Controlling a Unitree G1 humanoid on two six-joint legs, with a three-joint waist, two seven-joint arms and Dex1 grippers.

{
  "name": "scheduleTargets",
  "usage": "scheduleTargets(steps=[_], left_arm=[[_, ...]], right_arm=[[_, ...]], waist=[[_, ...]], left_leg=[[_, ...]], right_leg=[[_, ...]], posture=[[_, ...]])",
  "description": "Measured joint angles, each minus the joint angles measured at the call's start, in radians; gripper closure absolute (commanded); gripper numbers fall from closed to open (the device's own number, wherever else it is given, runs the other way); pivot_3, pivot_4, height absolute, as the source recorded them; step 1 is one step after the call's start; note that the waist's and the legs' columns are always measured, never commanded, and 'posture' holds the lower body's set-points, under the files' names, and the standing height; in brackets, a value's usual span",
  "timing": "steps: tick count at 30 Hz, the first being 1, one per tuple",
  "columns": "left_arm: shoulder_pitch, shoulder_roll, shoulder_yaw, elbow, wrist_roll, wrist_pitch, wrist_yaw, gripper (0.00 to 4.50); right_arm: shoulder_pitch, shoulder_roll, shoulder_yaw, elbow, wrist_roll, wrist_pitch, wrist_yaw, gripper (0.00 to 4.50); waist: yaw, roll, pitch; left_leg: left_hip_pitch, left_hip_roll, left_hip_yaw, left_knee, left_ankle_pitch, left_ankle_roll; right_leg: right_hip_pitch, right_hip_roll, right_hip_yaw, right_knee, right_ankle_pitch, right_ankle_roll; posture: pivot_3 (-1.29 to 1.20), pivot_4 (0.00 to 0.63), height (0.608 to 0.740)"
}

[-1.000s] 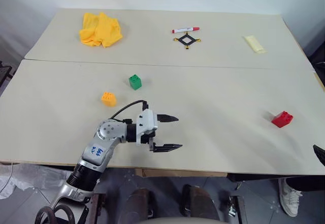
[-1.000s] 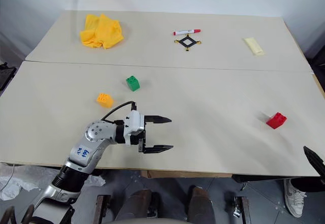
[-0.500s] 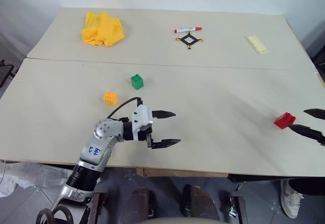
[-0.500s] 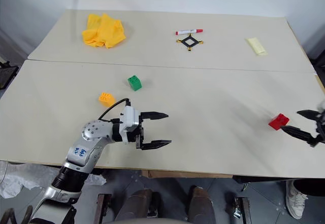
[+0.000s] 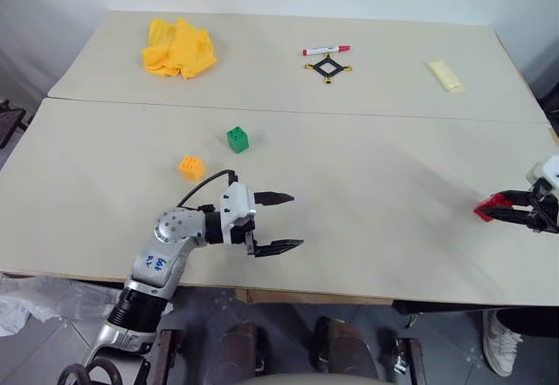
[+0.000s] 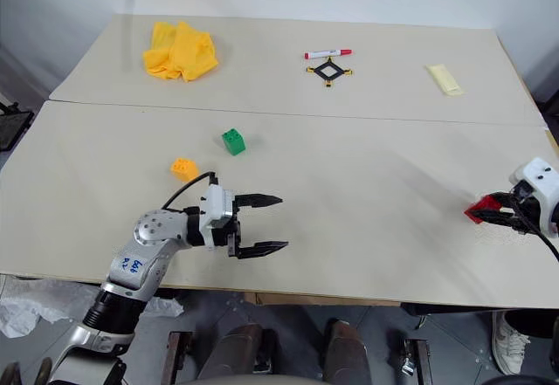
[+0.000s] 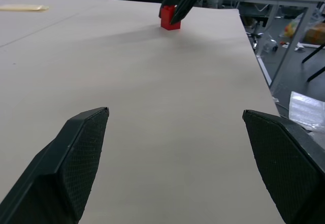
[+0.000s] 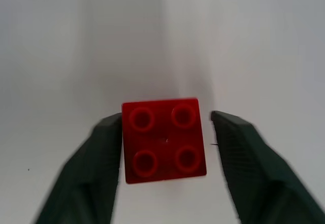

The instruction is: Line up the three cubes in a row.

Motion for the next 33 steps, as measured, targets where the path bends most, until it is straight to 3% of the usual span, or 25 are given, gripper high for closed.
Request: scheduleTargets(steps=[6,12,16,20,31,33], left_arm=[[0.043,0.038,0.032,0.001,0.001,-0.015,0.002,0.00],[0.176,0.108,0.154,-0.007,-0.026,-0.064,-0.003,0.00],[0.216,0.129,0.183,-0.015,-0.028,-0.068,-0.002,0.00],[0.219,0.130,0.193,-0.039,-0.028,-0.064,0.008,0.00],[0.235,0.136,0.198,-0.063,-0.028,-0.051,0.030,0.00],[0.235,0.137,0.200,-0.069,-0.028,-0.051,0.030,0.00]], right_arm=[[-0.059,0.049,0.001,-0.080,0.043,0.030,0.112,3.00],[-0.121,0.222,0.178,-0.672,0.130,0.341,0.178,3.00],[-0.132,0.326,0.291,-0.798,0.103,0.394,0.133,3.00],[-0.158,0.393,0.374,-0.811,0.058,0.402,0.093,3.00],[-0.151,0.400,0.399,-0.792,-0.004,0.402,0.030,3.00],[-0.146,0.400,0.399,-0.802,-0.014,0.390,0.019,2.26]], waist=[[-0.012,0.001,0.000],[-0.032,0.001,0.000],[-0.002,0.001,0.000],[0.007,0.001,0.000],[-0.012,0.001,0.000],[-0.012,0.001,0.000]], left_leg=[[-0.003,0.001,-0.003,0.002,0.000,0.000],[-0.005,0.006,-0.006,0.004,-0.001,-0.003],[-0.008,0.001,-0.010,0.006,-0.001,-0.003],[-0.010,-0.004,-0.014,0.007,-0.001,-0.001],[-0.009,-0.001,-0.013,0.005,-0.001,-0.002],[-0.009,-0.001,-0.013,0.005,-0.001,-0.002]], right_leg=[[0.000,0.001,-0.003,0.000,0.000,0.000],[-0.003,0.002,-0.007,0.003,-0.002,-0.004],[-0.003,-0.001,-0.007,0.003,-0.002,-0.004],[-0.002,-0.003,-0.007,0.002,-0.001,-0.003],[-0.002,0.000,-0.008,0.002,-0.001,-0.002],[-0.002,0.000,-0.008,0.002,-0.001,-0.002]], posture=[[0.00,0.150,0.740],[0.00,0.150,0.740],[0.00,0.150,0.740],[0.00,0.150,0.740],[0.00,0.150,0.740],[0.00,0.150,0.740]])
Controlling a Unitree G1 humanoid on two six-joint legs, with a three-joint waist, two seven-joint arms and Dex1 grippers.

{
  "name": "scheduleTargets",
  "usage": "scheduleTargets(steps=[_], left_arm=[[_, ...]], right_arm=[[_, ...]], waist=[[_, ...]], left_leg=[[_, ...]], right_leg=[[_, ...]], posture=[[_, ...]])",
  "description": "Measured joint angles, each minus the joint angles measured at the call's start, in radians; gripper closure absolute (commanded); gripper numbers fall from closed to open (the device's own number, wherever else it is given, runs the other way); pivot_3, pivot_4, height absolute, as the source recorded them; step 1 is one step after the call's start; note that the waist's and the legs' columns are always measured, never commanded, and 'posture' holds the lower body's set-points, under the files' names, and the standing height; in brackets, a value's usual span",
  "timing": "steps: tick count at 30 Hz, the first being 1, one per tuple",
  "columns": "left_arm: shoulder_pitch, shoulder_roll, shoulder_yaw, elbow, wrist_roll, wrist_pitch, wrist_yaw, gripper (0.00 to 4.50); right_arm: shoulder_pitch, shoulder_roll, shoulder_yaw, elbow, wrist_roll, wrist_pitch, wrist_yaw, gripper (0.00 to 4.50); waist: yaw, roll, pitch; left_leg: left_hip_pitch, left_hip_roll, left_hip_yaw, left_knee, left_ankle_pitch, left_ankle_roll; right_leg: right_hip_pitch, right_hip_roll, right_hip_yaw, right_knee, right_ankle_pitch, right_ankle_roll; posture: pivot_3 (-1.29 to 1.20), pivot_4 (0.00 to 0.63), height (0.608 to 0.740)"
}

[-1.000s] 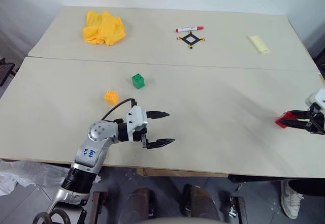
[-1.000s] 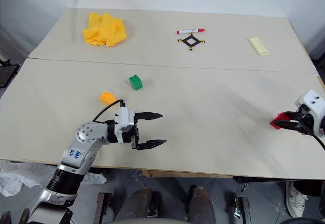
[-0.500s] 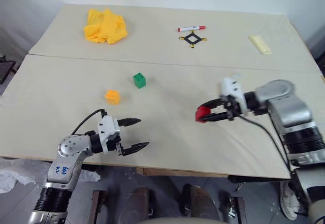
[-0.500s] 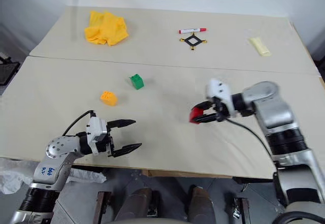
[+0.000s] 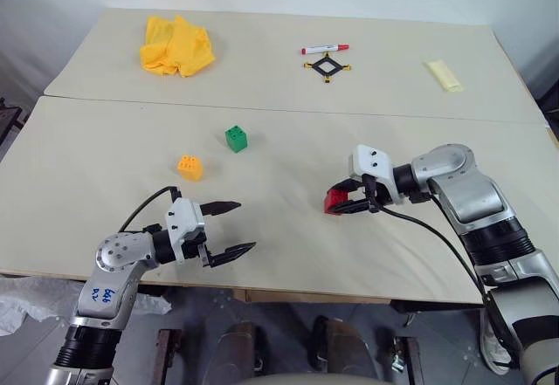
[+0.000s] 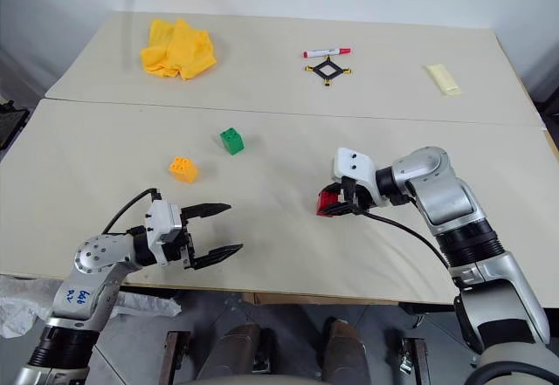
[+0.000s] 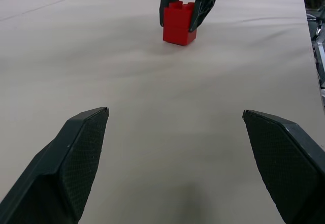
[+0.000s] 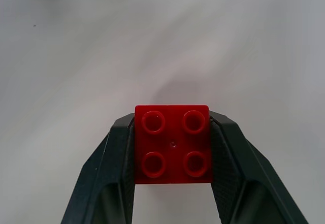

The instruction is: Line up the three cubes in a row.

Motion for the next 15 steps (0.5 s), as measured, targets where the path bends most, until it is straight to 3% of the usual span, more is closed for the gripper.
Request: scheduleTargets(steps=[7,11,15], left_arm=[[0.036,0.010,0.021,-0.011,-0.010,0.018,0.015,0.00],[0.095,0.014,0.127,-0.020,-0.026,0.018,0.074,0.00],[0.202,0.027,0.234,-0.049,-0.062,0.025,0.100,0.00]], right_arm=[[0.059,-0.009,-0.041,-0.021,0.021,-0.118,0.000,0.11],[0.106,-0.017,-0.204,0.029,0.129,-0.342,0.047,0.05],[0.251,-0.017,-0.329,0.028,0.304,-0.385,0.144,0.05]], waist=[[-0.004,0.000,0.000],[-0.007,-0.001,0.000],[-0.009,-0.001,0.000]], left_leg=[[0.000,0.000,0.000,0.000,0.000,0.000],[0.000,0.000,0.000,-0.001,0.000,0.000],[0.001,0.000,0.000,-0.001,0.000,0.000]], right_leg=[[0.000,0.000,0.000,0.000,0.000,0.000],[0.001,0.000,0.000,-0.001,0.000,0.000],[0.002,0.000,0.000,-0.002,0.000,0.000]], posture=[[0.00,0.150,0.740],[0.00,0.150,0.740],[0.00,0.150,0.740]])
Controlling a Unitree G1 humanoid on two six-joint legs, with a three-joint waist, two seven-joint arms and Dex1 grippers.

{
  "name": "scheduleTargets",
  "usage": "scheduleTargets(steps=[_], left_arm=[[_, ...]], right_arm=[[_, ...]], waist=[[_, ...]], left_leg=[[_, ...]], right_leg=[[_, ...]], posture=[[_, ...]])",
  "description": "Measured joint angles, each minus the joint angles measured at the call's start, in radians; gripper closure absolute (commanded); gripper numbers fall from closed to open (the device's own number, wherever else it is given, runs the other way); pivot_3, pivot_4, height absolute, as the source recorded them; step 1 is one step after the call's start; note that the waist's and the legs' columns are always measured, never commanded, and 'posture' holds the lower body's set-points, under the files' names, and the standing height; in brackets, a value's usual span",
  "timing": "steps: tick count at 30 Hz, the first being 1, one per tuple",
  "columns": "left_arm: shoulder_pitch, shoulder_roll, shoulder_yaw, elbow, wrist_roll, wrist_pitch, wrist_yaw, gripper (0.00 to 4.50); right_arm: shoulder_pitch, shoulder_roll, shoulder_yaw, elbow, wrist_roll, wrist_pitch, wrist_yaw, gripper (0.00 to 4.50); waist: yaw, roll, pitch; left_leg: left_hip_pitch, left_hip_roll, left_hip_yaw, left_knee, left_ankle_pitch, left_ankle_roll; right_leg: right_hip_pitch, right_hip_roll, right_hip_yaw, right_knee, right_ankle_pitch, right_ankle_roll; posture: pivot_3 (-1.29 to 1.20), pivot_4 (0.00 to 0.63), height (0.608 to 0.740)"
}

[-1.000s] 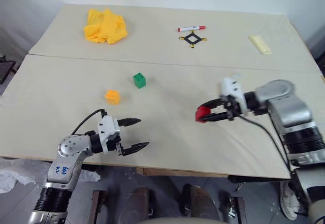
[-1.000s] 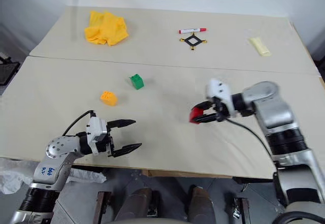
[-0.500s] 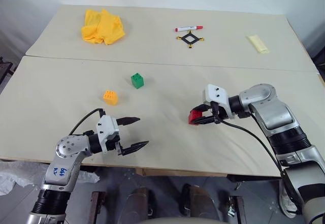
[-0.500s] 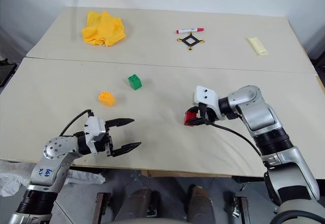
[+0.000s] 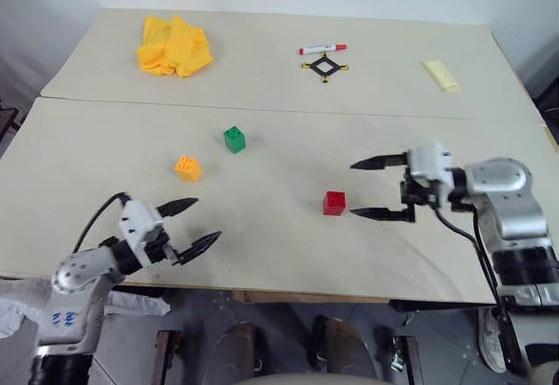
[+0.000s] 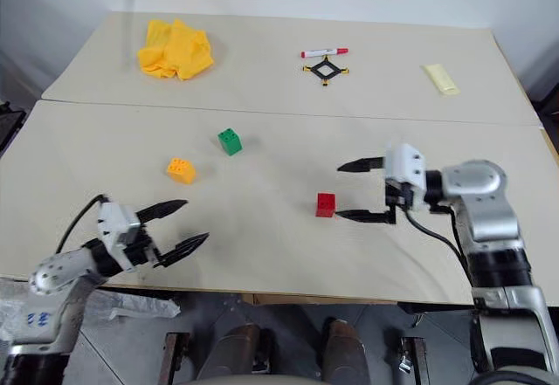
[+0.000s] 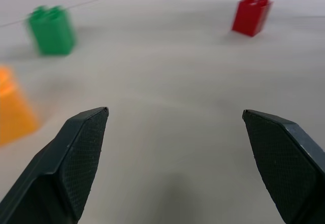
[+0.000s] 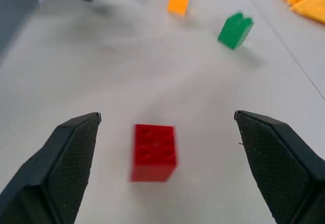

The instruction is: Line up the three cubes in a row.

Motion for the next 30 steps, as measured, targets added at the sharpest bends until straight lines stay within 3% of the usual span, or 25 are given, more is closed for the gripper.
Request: scheduleTargets(steps=[8,13,16,21,25,30], left_arm=[[0.181,-0.020,0.218,0.038,-0.047,-0.023,0.060,0.00],[0.200,-0.061,0.229,0.037,-0.056,-0.017,0.092,0.00],[0.132,-0.061,0.219,0.014,-0.070,0.013,0.121,0.00],[-0.105,0.038,0.153,0.003,-0.096,0.115,0.120,0.00],[-0.402,0.149,0.027,0.082,-0.063,0.221,0.086,0.00],[-0.899,0.098,-0.263,0.602,0.165,0.207,-0.008,0.00]], right_arm=[[0.250,0.082,-0.180,-0.027,0.124,-0.046,-0.105,0.05],[0.305,0.123,-0.208,-0.096,0.163,-0.024,-0.179,0.05],[0.314,0.140,-0.214,-0.120,0.166,-0.039,-0.218,0.05],[0.324,0.138,-0.240,-0.139,0.176,-0.034,-0.259,0.05],[0.303,0.131,-0.264,-0.185,0.218,0.033,-0.307,0.05],[0.324,0.118,-0.244,-0.232,0.216,0.061,-0.307,0.05]], waist=[[-0.001,0.000,0.000],[0.001,0.000,0.000],[0.009,0.000,0.000],[0.022,0.000,0.000],[0.022,0.000,0.000],[0.026,0.000,0.000]], left_leg=[[0.001,0.001,0.000,0.000,0.000,0.000],[0.002,0.001,0.000,0.001,0.000,0.000],[0.002,0.001,0.000,0.001,0.000,0.000],[0.001,0.000,0.000,0.001,0.000,0.000],[0.002,-0.001,0.002,0.001,0.000,0.000],[0.001,-0.006,0.004,0.000,0.001,0.000]], right_leg=[[0.001,0.000,0.001,0.000,0.000,0.000],[0.001,-0.001,0.002,0.002,0.000,0.000],[0.001,-0.001,0.003,0.002,0.000,0.000],[0.000,0.000,0.002,0.002,0.000,0.000],[0.000,0.000,0.002,0.003,0.000,0.000],[-0.001,0.002,0.001,0.003,0.000,0.000]], posture=[[0.00,0.150,0.740],[0.00,0.150,0.740],[0.00,0.150,0.740],[0.00,0.150,0.740],[0.00,0.150,0.740],[0.00,0.150,0.740]])
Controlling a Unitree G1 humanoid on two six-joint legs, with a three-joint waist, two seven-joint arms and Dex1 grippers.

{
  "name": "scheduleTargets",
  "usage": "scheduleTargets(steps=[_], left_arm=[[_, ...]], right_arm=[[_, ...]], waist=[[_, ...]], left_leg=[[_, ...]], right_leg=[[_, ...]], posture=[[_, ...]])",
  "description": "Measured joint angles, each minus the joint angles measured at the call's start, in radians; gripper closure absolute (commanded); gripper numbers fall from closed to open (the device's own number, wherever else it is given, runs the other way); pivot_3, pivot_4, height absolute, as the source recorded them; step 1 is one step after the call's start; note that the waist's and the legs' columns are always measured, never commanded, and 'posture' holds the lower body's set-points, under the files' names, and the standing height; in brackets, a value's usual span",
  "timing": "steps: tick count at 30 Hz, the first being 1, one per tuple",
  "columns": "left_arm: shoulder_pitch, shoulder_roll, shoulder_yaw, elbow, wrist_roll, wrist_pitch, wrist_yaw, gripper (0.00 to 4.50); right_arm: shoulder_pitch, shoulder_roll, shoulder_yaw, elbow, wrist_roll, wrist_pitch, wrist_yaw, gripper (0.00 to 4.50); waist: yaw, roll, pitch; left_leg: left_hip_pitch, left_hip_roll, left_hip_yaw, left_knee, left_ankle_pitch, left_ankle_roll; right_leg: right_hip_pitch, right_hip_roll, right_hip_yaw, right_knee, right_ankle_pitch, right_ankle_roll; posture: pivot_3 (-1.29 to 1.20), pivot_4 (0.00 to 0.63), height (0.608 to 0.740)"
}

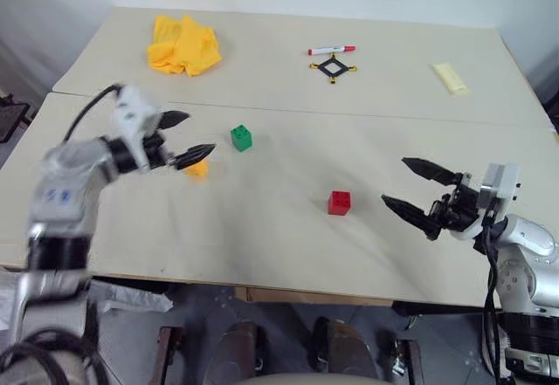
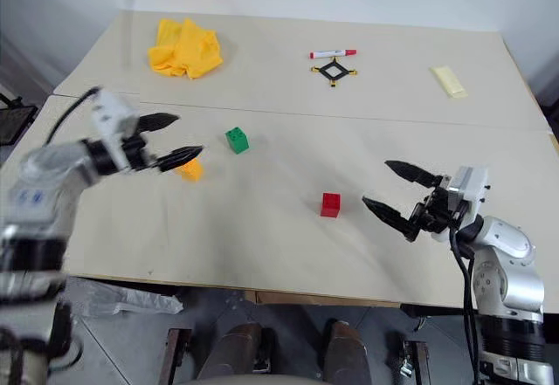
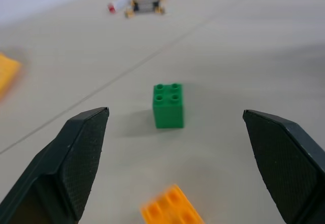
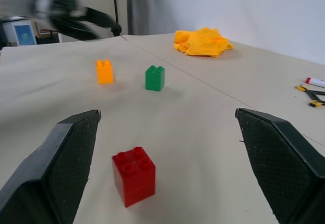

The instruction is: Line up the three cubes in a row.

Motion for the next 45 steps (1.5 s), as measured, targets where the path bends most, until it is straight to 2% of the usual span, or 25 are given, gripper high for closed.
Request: scheduleTargets(steps=[6,11,20,21,24,27,30,33,36,41,45], left_arm=[[-0.227,-0.128,-0.113,0.456,0.151,-0.130,-0.028,0.00],[-0.317,-0.165,-0.130,0.646,0.219,-0.231,-0.015,0.00],[-0.346,-0.195,-0.115,0.743,0.262,-0.357,-0.012,2.83],[-0.346,-0.198,-0.111,0.752,0.262,-0.373,-0.014,3.04],[-0.346,-0.210,-0.094,0.771,0.261,-0.412,-0.028,3.03],[-0.353,-0.212,-0.084,0.766,0.259,-0.494,-0.108,3.03],[-0.369,-0.208,-0.103,0.697,0.258,-0.536,-0.255,3.03],[-0.366,-0.205,-0.152,0.561,0.258,-0.547,-0.420,3.03],[-0.307,-0.232,-0.188,0.381,0.240,-0.464,-0.507,3.03],[-0.143,-0.260,-0.265,0.180,0.260,-0.293,-0.487,3.03],[-0.110,-0.271,-0.288,0.128,0.279,-0.259,-0.426,3.03]], right_arm=[[0.054,0.003,-0.003,-0.058,0.000,0.014,-0.039,0.05],[0.096,0.011,-0.003,-0.108,0.000,0.016,-0.071,0.05],[0.139,0.013,-0.003,-0.152,0.000,0.015,-0.104,0.00],[0.142,0.013,-0.003,-0.153,0.000,0.015,-0.107,0.00],[0.143,0.013,-0.003,-0.154,0.000,0.015,-0.108,0.00],[0.151,0.013,-0.003,-0.154,0.000,0.016,-0.108,0.00],[0.162,0.010,-0.003,-0.155,0.000,0.018,-0.106,0.00],[0.169,-0.004,-0.005,-0.155,0.001,0.029,-0.098,0.00],[0.182,-0.022,-0.007,-0.155,0.013,0.048,-0.085,0.00],[0.223,-0.032,-0.007,-0.159,0.029,0.076,-0.059,0.00],[0.242,-0.045,-0.010,-0.159,0.030,0.077,-0.036,0.00]], waist=[[-0.013,-0.003,0.002],[-0.014,-0.005,0.003],[-0.006,-0.006,0.003],[-0.006,-0.006,0.003],[-0.005,-0.006,0.004],[-0.004,-0.007,0.004],[-0.001,-0.007,0.004],[-0.002,-0.007,0.004],[-0.003,-0.007,0.004],[-0.005,-0.007,0.004],[0.001,-0.007,0.004]], left_leg=[[-0.002,0.001,0.008,-0.006,0.000,0.000],[-0.002,0.001,0.011,-0.005,0.000,0.000],[-0.002,0.001,0.010,-0.003,0.000,0.000],[-0.002,0.001,0.010,-0.003,0.000,0.000],[-0.002,0.001,0.010,-0.002,0.000,0.000],[-0.003,0.001,0.011,-0.002,0.000,0.000],[-0.005,0.000,0.012,0.000,0.000,0.000],[-0.006,0.000,0.012,0.000,0.000,0.000],[-0.005,0.001,0.011,0.000,0.000,0.000],[-0.005,0.001,0.009,0.001,0.000,0.000],[-0.004,0.003,0.009,0.003,0.000,0.001]], right_leg=[[-0.006,0.000,-0.001,-0.001,-0.001,0.001],[-0.007,-0.001,0.000,0.000,-0.001,0.001],[-0.008,-0.001,0.001,0.001,-0.001,0.001],[-0.008,-0.001,0.001,0.002,-0.001,0.001],[-0.008,-0.001,0.001,0.002,-0.001,0.001],[-0.008,-0.001,0.001,0.002,-0.001,0.001],[-0.008,-0.001,-0.001,0.002,-0.001,0.001],[-0.009,-0.001,-0.001,0.003,-0.001,0.001],[-0.008,-0.001,0.000,0.003,-0.001,0.001],[-0.011,-0.001,0.002,0.006,-0.001,0.001],[-0.011,-0.003,0.004,0.010,-0.001,0.001]], posture=[[0.00,0.150,0.740],[0.00,0.150,0.740],[0.00,0.150,0.740],[0.00,0.150,0.740],[0.00,0.150,0.740],[0.00,0.150,0.740],[0.00,0.150,0.740],[0.00,0.150,0.740],[0.00,0.150,0.740],[0.00,0.150,0.740],[0.00,0.150,0.740]])
